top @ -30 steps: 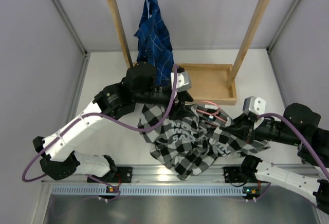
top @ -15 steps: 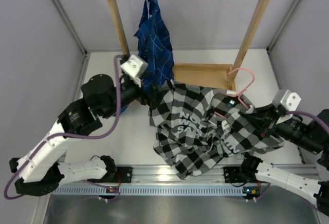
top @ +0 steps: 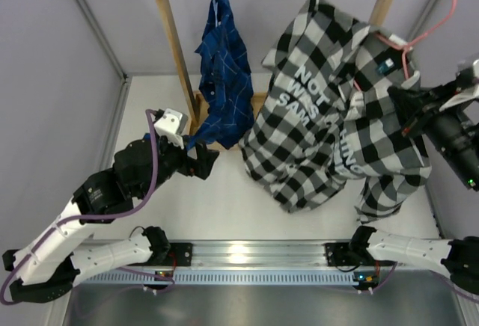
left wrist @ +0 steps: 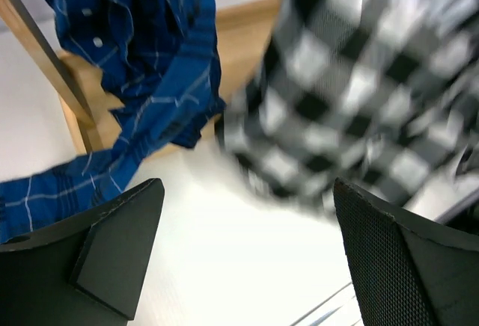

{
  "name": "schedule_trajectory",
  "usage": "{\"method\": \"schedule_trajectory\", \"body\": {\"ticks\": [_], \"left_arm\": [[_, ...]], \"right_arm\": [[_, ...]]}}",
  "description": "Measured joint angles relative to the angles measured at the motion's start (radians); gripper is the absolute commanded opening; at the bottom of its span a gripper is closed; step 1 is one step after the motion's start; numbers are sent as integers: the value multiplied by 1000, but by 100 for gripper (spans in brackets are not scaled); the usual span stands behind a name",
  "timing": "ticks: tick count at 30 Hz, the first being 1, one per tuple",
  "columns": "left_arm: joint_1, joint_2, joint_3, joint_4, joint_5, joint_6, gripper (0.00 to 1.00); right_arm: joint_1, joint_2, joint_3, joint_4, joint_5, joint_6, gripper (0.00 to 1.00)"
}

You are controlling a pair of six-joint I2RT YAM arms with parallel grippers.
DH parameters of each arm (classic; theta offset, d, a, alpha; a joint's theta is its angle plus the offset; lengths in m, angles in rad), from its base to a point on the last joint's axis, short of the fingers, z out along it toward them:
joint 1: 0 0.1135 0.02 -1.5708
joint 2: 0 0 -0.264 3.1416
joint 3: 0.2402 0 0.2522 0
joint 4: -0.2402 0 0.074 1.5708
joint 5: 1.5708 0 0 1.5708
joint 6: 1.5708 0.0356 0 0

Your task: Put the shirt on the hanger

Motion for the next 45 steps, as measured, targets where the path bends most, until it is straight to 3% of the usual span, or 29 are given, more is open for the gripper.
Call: {"method": "schedule_trajectory", "body": {"ticks": [4, 8, 10, 15, 19, 22, 26, 29, 33, 39, 45], "left_arm": [[0, -40, -22, -68, 21, 2, 98], [0, -127, -103, -80, -2, 8, 98], [0, -174, -169, -79, -35, 3, 98], [0, -221, -338, -78, -57, -13, 98], [19, -231, -346, -62, -55, -23, 98], [76, -254, -346, -51, -29, -25, 98], [266, -241, -351, -15, 69, -19, 98], [467, -225, -365, 18, 185, -15, 98], [657, -226, -385, 41, 281, -16, 98], [715, -272, -393, 58, 286, -18, 98], [715, -280, -396, 63, 289, -19, 98]], "right_arm": [[0, 132, 198, 29, 60, -8, 0], [0, 142, 196, 116, 53, -8, 0], [0, 82, 74, 197, 29, 0, 0], [0, -116, -408, 383, -13, 37, 0], [-9, -116, -673, 431, -7, 95, 0], [-60, -41, -750, 431, -46, 154, 0], [-160, 72, -724, 435, -121, 220, 0], [-204, 151, -612, 439, -150, 248, 0], [-240, 224, -441, 482, -157, 282, 0], [-286, 324, -227, 534, -149, 332, 0], [-304, 414, -174, 552, -148, 386, 0]]}}
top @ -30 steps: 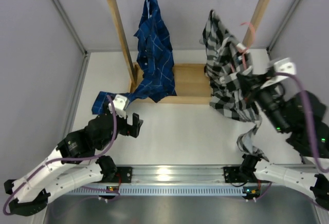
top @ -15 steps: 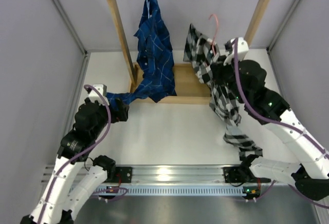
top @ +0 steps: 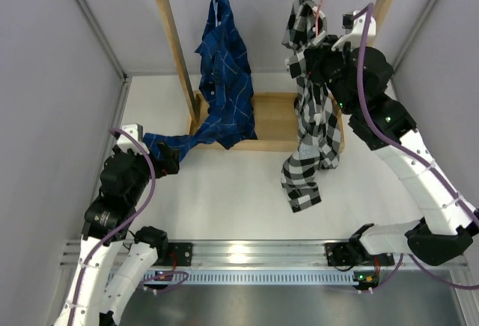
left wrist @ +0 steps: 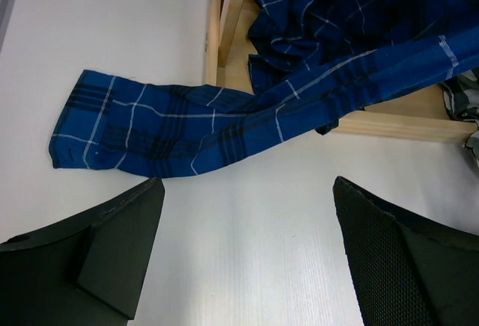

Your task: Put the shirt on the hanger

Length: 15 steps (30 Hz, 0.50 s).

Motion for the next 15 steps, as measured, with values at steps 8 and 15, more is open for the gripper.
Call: {"method": "schedule_trajectory", "body": {"ticks": [8, 15], "left_arm": [[0, 0, -1, 1, 3, 0, 98], [0, 0, -2, 1, 18, 0, 98]], "right_arm": [[-27, 48, -2, 1, -43, 60, 0], [-101, 54, 1, 29, -111, 97, 0]]}}
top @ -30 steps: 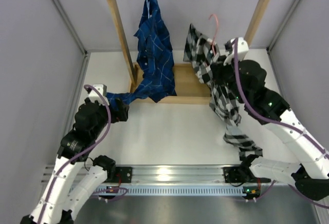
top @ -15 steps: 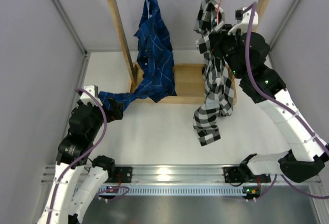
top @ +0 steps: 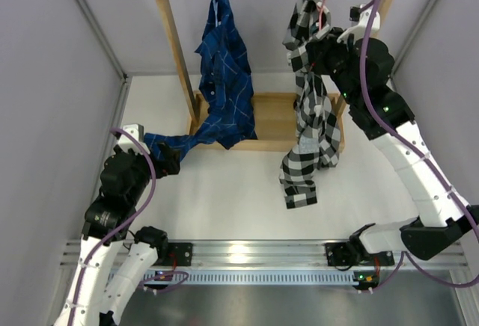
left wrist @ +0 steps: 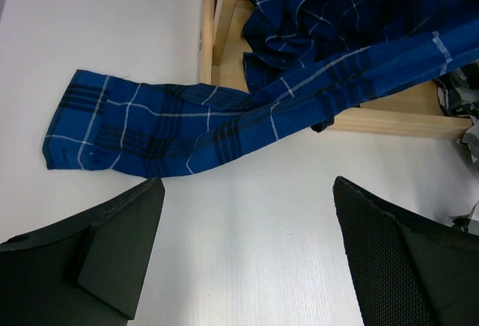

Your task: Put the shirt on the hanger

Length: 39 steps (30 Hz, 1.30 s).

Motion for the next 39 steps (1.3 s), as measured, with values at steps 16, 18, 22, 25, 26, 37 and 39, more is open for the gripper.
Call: {"method": "schedule_trajectory", "body": {"ticks": [16, 18, 22, 25, 26, 37, 39], "left_arm": [[35, 9, -2, 0, -1, 0, 98], [50, 8, -2, 0, -6, 0, 98], [58, 4, -2, 0, -31, -2, 98], [61, 1, -2, 0, -87, -7, 98], [65, -2, -2, 0, -110, -11, 98], [122, -72, -13, 1, -233, -30, 98], [122, -73, -30, 1, -241, -29, 98]], "right_arm": [[-151, 76, -94, 82, -226, 67, 2], [-151, 61, -140, 131, -237, 66, 36], [-151, 12, -190, 137, -268, 66, 99], [-151, -38, -194, 130, -280, 45, 100], [-151, -64, -200, 128, -280, 35, 99], [-151, -613, -454, -124, -97, -175, 99], [-151, -688, -515, -193, -35, -206, 99]]}}
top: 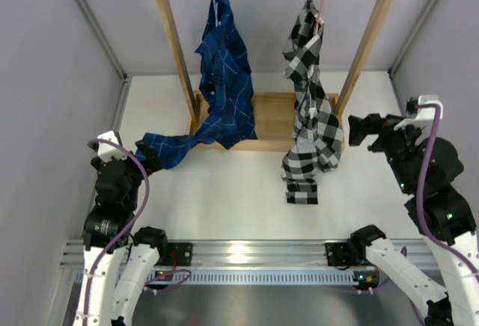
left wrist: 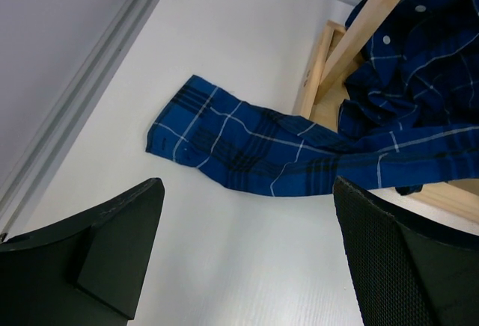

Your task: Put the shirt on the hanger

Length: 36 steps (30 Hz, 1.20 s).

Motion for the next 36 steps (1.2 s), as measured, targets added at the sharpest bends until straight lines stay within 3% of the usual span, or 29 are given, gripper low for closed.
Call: {"method": "schedule_trajectory", "body": {"ticks": [6, 13, 36], "left_arm": [[0, -16, -51, 4, 61, 16, 98], [0, -16, -51, 25, 113, 29, 98], [0, -16, -52, 38, 162, 43, 98]], "right_arm": [[0, -153, -177, -116, 107, -50, 100], [0, -247, -260, -134, 142, -48, 99], [0, -267, -248, -157, 158, -69, 100]]}}
